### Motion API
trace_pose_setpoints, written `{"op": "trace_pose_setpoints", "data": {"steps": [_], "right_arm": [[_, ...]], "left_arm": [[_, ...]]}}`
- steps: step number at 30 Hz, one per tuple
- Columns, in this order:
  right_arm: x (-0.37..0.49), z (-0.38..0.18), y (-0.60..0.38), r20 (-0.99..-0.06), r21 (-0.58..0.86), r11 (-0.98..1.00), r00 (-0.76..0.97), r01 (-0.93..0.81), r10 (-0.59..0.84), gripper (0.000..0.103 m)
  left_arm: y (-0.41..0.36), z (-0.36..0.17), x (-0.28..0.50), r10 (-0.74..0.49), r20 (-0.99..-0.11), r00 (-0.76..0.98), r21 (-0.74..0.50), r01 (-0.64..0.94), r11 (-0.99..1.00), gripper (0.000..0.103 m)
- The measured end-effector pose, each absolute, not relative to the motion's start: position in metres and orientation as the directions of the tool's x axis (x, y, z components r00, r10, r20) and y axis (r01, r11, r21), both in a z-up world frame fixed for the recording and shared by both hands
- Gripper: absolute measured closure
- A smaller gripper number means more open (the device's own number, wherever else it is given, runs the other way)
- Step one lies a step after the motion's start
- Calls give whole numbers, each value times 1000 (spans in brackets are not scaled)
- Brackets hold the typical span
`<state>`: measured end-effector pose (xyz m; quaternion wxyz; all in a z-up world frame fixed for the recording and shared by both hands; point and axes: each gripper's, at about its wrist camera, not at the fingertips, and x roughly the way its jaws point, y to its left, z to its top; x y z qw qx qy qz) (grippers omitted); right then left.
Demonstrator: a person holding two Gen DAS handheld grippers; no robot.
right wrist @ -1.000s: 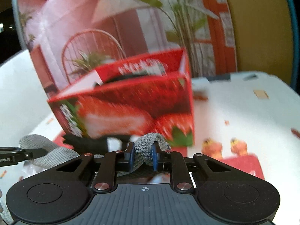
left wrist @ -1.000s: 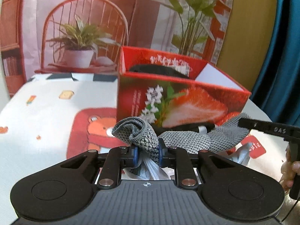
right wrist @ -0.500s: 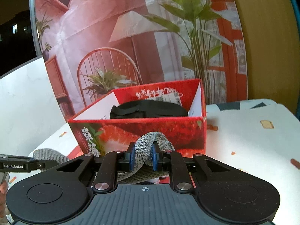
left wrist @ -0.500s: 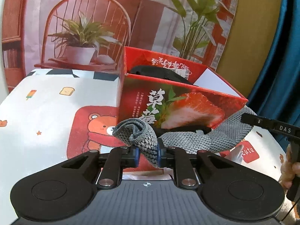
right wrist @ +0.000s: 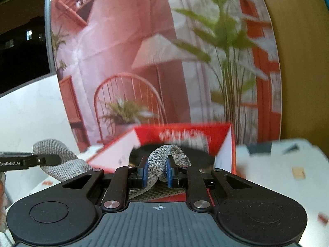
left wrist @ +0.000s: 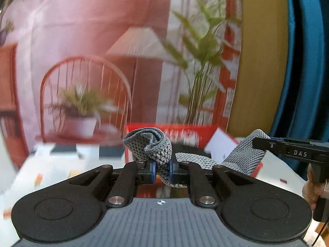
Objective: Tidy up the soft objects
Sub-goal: 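Lift the grey knit fabric with both tools over the red box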
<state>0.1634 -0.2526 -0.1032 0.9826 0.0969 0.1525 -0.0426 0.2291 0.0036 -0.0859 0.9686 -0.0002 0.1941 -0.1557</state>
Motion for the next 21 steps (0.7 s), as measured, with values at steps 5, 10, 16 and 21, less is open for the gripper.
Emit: {"op": "trace_pose_setpoints", "data": {"steps": [5,10,16,21], "right_arm": [[194,-83,-267,-286,103,985,952,141,-106,87],[226,-92,-281,-356,74,984,926,165,-128,87],[247,-127,-288,-469,30,984,871,178,-143,87],[251,-144,-292,-507,53,981,851,185,-133,87]], "left_arm": [[-24,-80,273,-284,-406,869,-9,308,951,91],[-44,-98,311,-271,-523,808,14,326,945,91],[-54,-132,337,-237,-631,739,51,344,938,91],[-55,-147,345,-233,-683,693,66,376,924,91]]}}
